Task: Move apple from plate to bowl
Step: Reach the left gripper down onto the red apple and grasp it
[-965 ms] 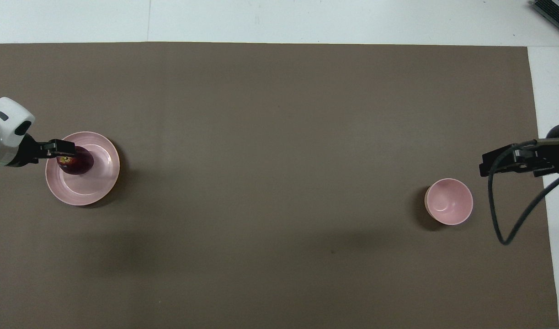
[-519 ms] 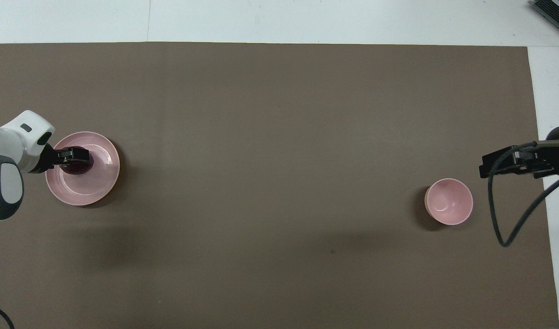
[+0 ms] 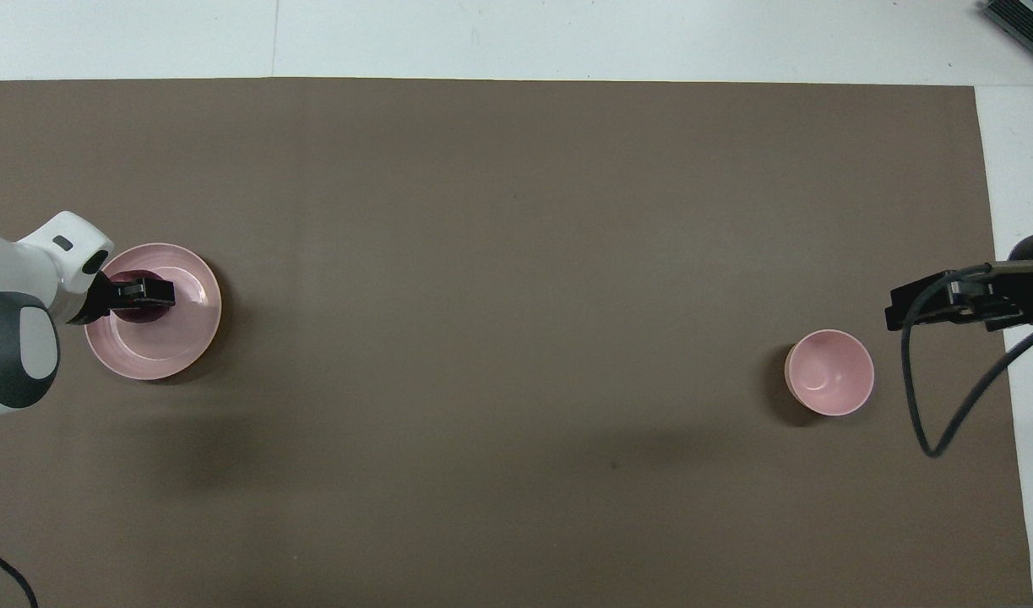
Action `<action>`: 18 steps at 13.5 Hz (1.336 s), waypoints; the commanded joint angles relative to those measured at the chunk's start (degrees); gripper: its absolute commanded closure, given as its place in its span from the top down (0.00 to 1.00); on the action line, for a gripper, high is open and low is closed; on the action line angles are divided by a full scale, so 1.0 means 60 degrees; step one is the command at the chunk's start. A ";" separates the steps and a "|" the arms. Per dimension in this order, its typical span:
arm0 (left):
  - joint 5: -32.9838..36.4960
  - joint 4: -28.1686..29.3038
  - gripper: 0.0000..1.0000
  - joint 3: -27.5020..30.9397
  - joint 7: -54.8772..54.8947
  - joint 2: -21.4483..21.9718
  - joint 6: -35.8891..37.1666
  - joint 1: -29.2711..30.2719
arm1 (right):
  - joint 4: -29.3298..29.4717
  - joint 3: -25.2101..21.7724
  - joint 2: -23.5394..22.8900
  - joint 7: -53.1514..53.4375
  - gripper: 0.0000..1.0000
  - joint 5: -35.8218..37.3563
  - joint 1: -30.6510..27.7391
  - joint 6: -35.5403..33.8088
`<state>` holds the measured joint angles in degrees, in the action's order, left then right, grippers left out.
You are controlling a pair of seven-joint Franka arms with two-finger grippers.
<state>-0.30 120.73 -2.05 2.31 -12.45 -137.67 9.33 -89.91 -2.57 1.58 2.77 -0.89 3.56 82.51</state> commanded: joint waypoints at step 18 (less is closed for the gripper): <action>0.0021 -0.0595 0.00 -0.0039 0.0084 -0.0079 0.0899 -0.0046 | -0.0572 0.0077 0.0293 0.0666 1.00 -0.0145 0.0037 0.0751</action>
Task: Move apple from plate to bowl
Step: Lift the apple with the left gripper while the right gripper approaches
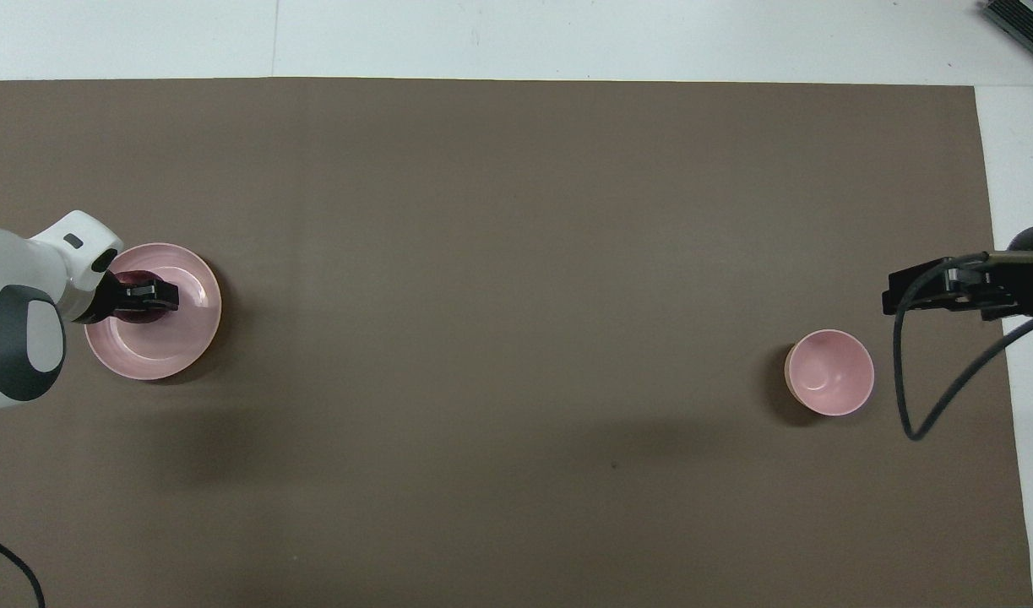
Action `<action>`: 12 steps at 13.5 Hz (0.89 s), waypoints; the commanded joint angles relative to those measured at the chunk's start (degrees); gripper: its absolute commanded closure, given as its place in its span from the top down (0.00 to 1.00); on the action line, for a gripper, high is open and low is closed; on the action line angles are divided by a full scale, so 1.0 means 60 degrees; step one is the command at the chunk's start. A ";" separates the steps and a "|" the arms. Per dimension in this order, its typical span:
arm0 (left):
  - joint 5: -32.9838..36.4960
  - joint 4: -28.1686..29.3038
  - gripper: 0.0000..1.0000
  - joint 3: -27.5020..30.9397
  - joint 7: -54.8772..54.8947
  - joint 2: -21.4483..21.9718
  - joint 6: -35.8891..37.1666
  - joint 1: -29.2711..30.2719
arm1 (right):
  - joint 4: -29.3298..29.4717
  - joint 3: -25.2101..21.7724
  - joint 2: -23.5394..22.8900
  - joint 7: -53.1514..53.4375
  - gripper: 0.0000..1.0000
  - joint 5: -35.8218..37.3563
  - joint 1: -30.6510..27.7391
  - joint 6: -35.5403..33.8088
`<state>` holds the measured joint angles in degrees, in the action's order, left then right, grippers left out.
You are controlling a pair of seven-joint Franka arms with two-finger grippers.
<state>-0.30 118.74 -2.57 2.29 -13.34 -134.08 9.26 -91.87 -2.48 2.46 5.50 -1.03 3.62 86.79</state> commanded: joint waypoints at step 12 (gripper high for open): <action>-0.3666 -0.1934 0.00 -0.0201 0.1022 0.1136 0.3813 0.0024 | -0.0230 0.0135 -0.0423 0.6548 1.00 -0.4423 0.0393 -0.0110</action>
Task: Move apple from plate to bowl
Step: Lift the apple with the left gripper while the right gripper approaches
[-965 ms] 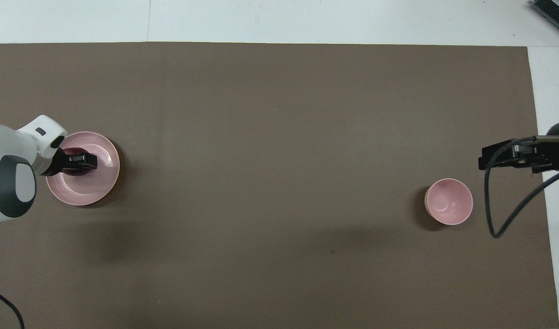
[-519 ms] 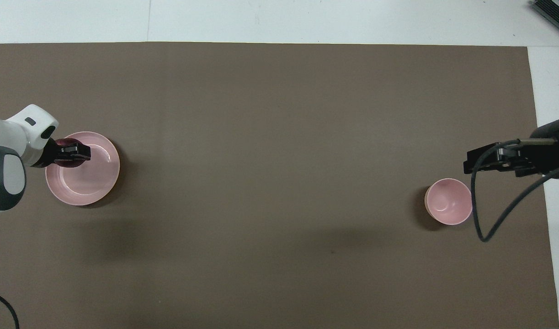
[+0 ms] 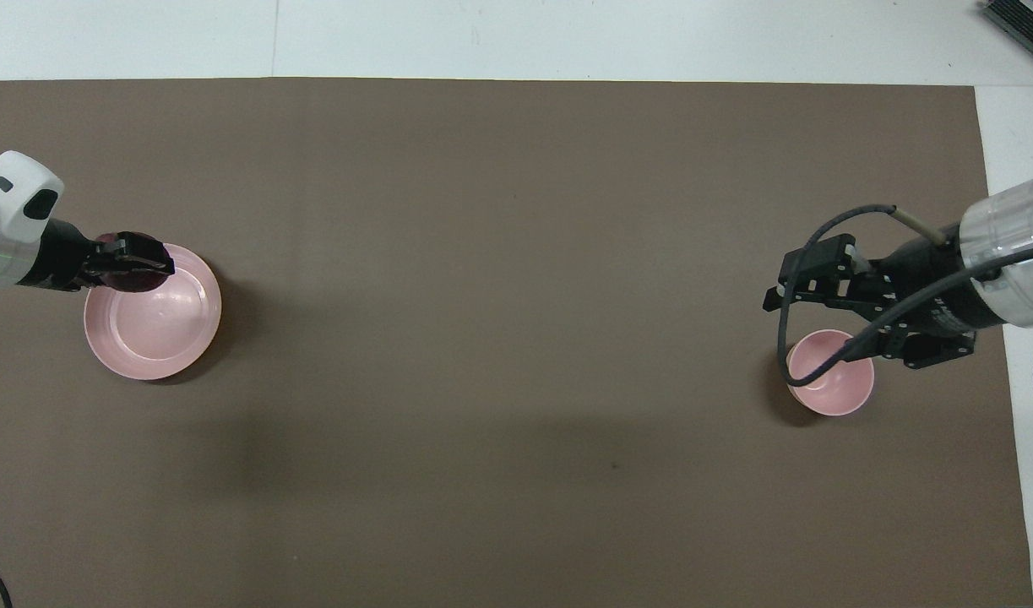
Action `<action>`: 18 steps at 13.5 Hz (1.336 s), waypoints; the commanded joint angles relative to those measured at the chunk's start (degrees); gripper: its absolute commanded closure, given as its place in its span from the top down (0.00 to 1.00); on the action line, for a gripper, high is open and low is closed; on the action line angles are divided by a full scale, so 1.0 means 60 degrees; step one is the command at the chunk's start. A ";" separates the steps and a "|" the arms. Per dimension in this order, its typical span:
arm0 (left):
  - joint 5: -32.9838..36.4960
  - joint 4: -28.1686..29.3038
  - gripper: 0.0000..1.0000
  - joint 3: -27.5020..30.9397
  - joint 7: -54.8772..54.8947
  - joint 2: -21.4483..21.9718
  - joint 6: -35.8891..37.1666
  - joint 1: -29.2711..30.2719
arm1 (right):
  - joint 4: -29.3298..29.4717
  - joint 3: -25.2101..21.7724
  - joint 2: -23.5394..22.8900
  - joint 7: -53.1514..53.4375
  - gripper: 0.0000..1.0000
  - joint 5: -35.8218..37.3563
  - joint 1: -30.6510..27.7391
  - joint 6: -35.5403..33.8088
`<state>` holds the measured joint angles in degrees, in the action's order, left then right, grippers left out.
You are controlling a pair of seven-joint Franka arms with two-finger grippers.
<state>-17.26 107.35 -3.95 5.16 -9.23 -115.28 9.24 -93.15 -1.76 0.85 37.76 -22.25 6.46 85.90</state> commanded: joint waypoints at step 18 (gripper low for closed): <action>-0.7155 0.0038 0.00 -0.0557 0.0927 0.2168 0.2939 -0.0279 | 0.0056 0.0029 -0.1943 1.0651 1.00 -0.4100 0.4078 0.7477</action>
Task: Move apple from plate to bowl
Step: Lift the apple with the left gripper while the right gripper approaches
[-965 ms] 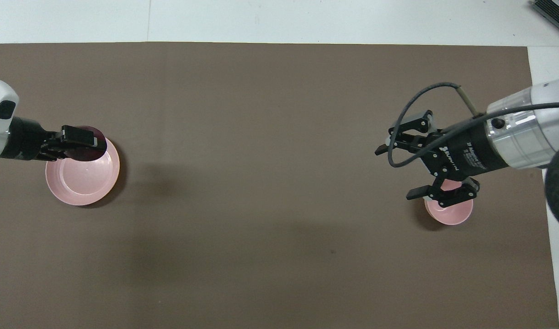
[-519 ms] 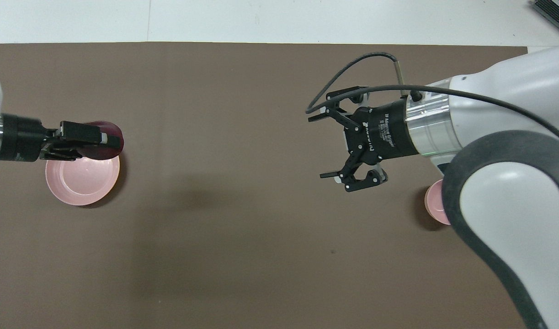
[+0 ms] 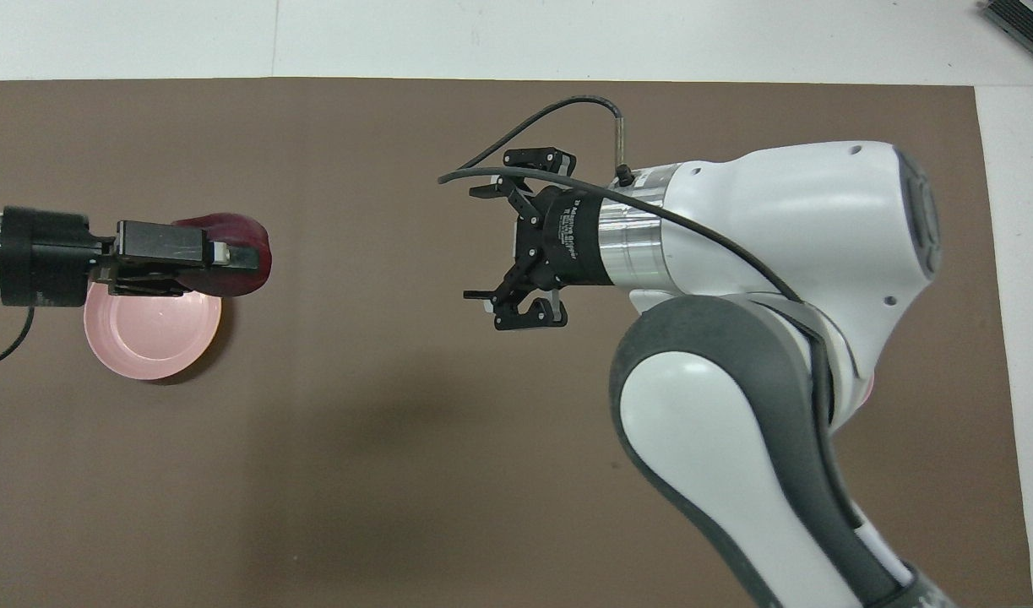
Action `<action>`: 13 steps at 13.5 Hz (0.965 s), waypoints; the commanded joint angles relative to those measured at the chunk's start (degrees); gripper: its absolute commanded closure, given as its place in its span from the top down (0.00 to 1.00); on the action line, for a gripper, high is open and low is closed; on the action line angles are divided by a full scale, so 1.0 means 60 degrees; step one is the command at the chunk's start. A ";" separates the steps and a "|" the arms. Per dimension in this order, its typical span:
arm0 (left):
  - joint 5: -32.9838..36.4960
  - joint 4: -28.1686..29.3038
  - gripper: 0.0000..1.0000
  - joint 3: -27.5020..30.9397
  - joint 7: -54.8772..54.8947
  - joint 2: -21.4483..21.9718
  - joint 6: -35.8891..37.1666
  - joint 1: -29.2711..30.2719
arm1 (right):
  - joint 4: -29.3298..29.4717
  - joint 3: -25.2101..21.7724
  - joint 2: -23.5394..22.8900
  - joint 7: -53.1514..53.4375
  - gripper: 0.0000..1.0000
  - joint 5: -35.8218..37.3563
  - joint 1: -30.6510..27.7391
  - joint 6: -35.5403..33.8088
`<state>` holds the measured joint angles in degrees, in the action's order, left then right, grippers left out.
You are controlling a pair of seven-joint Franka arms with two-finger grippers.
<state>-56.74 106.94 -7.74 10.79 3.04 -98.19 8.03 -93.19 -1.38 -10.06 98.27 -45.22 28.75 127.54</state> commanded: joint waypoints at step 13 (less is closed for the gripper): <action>-0.1515 0.1087 0.00 0.0133 0.0471 0.0871 0.0047 -0.1148 | -0.0025 -0.0033 -0.0022 0.1302 1.00 -0.0183 0.1229 -0.0734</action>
<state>-64.50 111.05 -7.91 11.70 6.34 -97.04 2.62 -93.14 -1.39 -10.66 108.85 -45.35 36.28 124.43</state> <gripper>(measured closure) 0.264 0.000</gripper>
